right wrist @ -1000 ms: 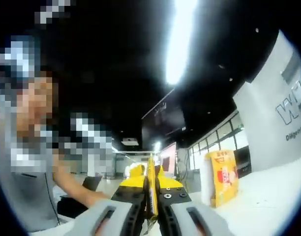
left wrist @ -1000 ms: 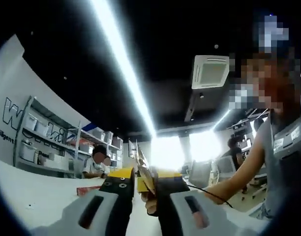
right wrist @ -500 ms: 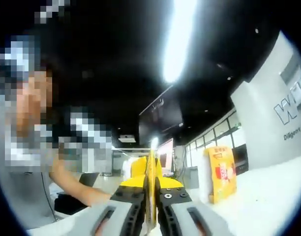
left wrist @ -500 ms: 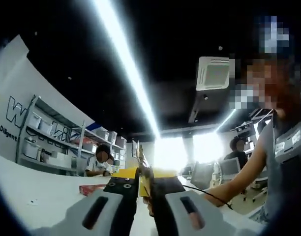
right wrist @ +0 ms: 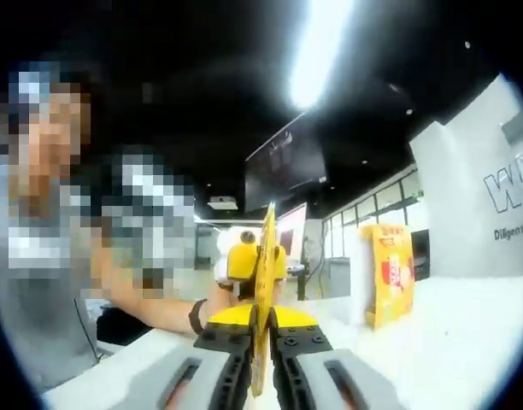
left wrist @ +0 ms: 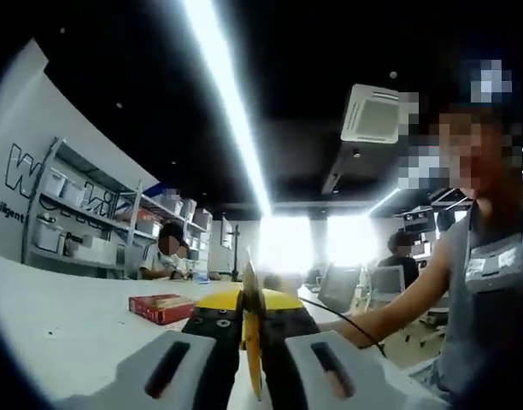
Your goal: Tear open the coffee pouch, take out the coffee, and pour the coffee from the pouch into the cup
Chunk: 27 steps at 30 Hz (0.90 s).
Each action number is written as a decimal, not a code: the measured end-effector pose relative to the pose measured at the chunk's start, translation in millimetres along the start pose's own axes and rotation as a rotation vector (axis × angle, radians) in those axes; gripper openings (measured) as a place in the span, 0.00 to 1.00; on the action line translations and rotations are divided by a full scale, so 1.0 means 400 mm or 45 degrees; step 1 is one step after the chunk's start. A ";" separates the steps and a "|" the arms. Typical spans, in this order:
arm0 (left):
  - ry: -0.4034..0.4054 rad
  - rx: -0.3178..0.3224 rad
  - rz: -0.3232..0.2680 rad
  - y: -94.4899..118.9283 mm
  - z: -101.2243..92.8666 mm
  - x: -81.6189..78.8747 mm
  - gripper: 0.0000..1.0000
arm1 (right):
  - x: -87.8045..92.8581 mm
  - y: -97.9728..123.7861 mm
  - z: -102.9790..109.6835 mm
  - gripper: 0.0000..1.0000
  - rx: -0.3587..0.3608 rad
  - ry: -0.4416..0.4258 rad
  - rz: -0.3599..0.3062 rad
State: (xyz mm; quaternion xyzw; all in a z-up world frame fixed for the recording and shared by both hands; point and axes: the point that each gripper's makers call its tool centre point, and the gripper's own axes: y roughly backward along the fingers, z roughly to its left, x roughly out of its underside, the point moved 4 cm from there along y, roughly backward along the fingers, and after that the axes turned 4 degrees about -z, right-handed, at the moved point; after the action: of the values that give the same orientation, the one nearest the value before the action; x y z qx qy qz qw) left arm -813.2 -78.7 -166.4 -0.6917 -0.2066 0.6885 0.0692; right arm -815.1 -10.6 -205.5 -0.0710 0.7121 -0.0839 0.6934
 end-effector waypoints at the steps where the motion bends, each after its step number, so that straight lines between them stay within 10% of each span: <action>1: -0.003 -0.001 0.012 -0.001 -0.002 0.003 0.09 | 0.004 -0.002 0.001 0.07 0.001 0.000 0.014; 14: -0.013 0.026 0.059 -0.004 -0.016 0.015 0.09 | 0.010 0.005 0.014 0.11 -0.079 0.083 0.074; 17: -0.010 0.034 0.063 -0.004 -0.022 0.014 0.09 | -0.031 0.023 0.021 0.26 -0.102 0.011 -0.020; 23: 0.010 0.054 0.079 -0.004 -0.027 0.019 0.09 | -0.128 0.042 0.010 0.21 -0.035 -0.026 -0.248; 27: 0.006 0.076 0.109 -0.011 -0.037 0.033 0.09 | -0.136 0.029 0.018 0.15 -0.020 -0.028 -0.250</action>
State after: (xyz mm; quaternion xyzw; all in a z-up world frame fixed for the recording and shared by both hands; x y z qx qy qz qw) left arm -799.9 -66.9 -176.3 -0.6992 -0.1559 0.6951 0.0608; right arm -806.0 12.5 -155.3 -0.1468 0.6947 -0.1452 0.6891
